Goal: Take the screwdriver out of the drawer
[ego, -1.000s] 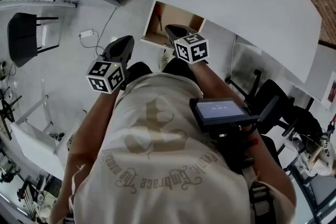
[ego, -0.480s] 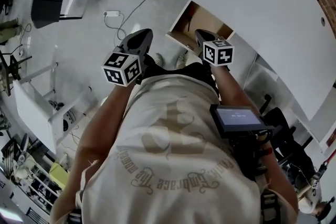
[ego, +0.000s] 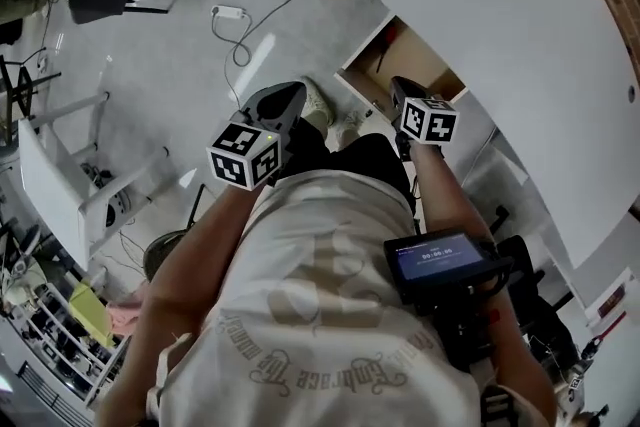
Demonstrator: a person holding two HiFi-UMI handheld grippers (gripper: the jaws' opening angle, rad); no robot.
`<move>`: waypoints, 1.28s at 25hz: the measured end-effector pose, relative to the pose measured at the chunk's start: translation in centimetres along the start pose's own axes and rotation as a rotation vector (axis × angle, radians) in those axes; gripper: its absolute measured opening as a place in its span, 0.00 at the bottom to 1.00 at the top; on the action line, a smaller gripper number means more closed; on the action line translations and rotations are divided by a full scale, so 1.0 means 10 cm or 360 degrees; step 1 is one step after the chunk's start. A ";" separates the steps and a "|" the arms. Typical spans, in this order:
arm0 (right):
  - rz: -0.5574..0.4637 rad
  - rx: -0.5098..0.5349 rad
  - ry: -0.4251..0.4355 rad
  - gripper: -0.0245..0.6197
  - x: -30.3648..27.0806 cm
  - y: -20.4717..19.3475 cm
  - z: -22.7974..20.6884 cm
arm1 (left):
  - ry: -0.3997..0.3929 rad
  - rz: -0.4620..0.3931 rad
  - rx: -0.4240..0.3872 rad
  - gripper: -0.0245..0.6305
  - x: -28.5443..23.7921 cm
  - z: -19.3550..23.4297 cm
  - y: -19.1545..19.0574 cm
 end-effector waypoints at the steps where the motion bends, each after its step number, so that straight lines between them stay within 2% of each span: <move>1: 0.0013 -0.0010 0.0000 0.07 -0.04 -0.02 0.00 | -0.0002 0.0011 0.0010 0.07 -0.01 0.01 -0.04; 9: 0.0131 0.0027 -0.0025 0.08 -0.31 -0.12 -0.14 | -0.0004 0.0059 0.0124 0.07 -0.27 0.04 -0.30; 14: 0.0176 0.0044 -0.0068 0.08 -0.45 -0.15 -0.24 | -0.0066 0.0094 0.0044 0.07 -0.50 -0.01 -0.34; 18: 0.0210 0.0143 -0.0071 0.07 -0.72 -0.14 -0.25 | -0.0111 0.0104 0.0077 0.07 -0.69 0.06 -0.44; 24: 0.0205 0.0126 -0.0111 0.08 -0.92 -0.15 -0.36 | -0.0164 0.0167 0.0099 0.07 -0.80 0.04 -0.65; 32: 0.0181 0.0148 -0.0169 0.08 -1.06 -0.13 -0.50 | -0.0089 0.0190 0.0182 0.07 -0.81 0.18 -0.84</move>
Point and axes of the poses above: the fingertips, and each gripper's own axes: x backward along the fingers, z to its left, y out of its top, the point moved 9 cm from there along x, backward along the fingers, and after that the axes turned 2 degrees about -y, right-handed, at the moved point
